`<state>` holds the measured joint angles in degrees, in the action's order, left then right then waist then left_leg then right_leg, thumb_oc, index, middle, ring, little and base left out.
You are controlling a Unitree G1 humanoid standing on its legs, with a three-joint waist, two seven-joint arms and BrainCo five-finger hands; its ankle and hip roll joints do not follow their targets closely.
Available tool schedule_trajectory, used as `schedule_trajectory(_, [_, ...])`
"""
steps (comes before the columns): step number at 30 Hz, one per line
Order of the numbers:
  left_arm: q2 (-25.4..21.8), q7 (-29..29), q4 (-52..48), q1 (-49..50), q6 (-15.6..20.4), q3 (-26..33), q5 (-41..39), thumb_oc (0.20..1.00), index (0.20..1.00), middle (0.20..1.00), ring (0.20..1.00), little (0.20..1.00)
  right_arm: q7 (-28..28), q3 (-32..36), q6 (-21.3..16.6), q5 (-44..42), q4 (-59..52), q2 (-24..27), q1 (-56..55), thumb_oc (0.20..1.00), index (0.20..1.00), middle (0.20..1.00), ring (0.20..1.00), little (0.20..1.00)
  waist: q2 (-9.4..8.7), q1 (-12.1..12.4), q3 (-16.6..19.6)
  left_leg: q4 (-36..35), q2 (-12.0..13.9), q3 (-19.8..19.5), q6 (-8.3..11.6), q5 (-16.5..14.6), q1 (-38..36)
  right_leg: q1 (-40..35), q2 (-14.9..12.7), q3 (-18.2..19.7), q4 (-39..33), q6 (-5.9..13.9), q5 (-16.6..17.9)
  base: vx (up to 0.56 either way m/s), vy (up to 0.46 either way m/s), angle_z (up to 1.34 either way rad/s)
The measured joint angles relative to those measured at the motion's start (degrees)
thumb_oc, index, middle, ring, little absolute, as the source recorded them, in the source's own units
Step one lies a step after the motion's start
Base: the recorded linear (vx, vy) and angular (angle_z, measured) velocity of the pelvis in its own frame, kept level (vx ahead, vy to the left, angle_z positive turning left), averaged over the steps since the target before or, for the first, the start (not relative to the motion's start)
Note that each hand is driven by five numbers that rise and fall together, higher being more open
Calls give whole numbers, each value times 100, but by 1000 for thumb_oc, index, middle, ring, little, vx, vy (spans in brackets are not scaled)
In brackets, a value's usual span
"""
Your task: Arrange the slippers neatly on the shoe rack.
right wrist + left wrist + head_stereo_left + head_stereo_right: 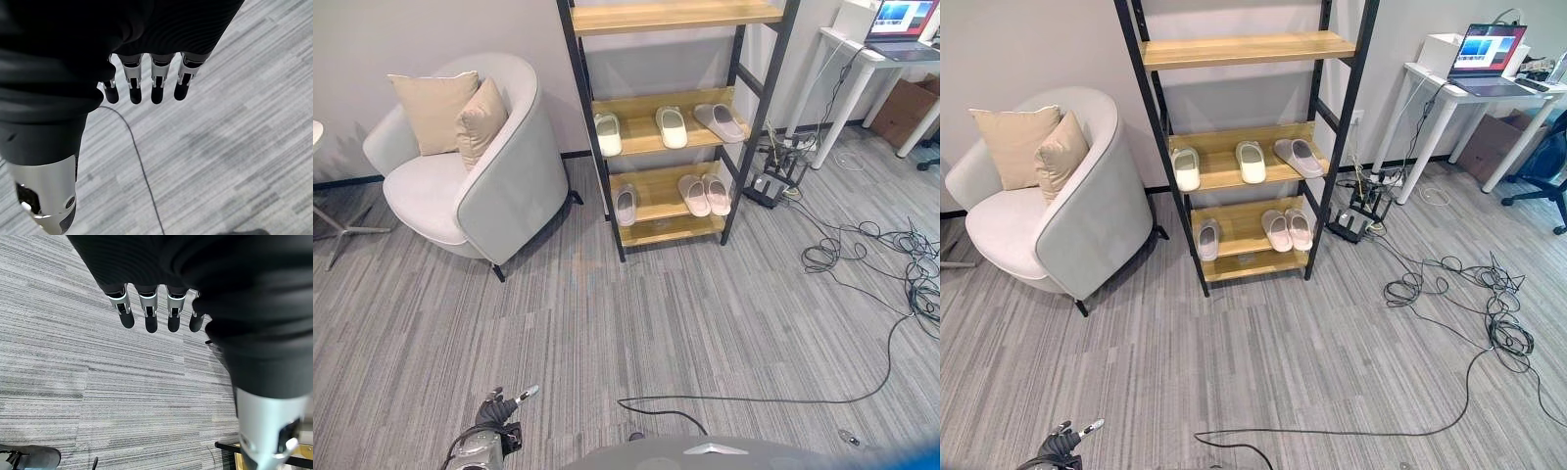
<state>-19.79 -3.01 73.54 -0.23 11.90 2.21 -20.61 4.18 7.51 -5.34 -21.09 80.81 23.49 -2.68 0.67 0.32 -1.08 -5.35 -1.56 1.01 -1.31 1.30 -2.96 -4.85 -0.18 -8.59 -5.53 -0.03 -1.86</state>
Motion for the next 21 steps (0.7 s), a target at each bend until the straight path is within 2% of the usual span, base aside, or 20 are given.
schedule_trajectory(8, [419, 5, 153, 152, -43, -236, 295, 1000, 1000, 1000, 1000, 1000, -5, -124, 34, 0, 10, -108, -94, 1000, 1000, 1000, 1000, 1000, -2, -54, -48, 0, 7, 5, 1, -1, 2, 5, 5, 1, 0, 1, -5, -2, -14, 0])
schedule_trajectory(14, [468, 3, 150, 127, -46, -454, 669, 1000, 1000, 1000, 1000, 1000, -7, -203, 36, 1, -4, -308, -144, 1000, 1000, 1000, 1000, 1000, -24, -75, -79, 0, 14, 13, 2, -1, 10, 14, 11, 4, 0, 7, -11, -1, -11, 0])
schedule_trajectory(17, [508, -10, 140, 88, -48, -916, 901, 1000, 1000, 1000, 1000, 1000, -8, -367, 35, 4, -28, -342, -149, 1000, 1000, 1000, 1000, 1000, 8, -83, -159, 0, 15, 14, 2, -1, 13, 18, 12, 5, 0, 9, -14, 3, -35, 0])
schedule_trajectory(21, [524, -107, 113, 72, -49, -927, 1128, 1000, 1000, 1000, 1000, 1000, -16, -372, 34, 184, -108, -353, -146, 1000, 1000, 1000, 1000, 1000, 15, -91, -193, 0, 22, 22, 3, -2, 27, 33, 15, 6, -1, -5, -18, 9, -45, 0])
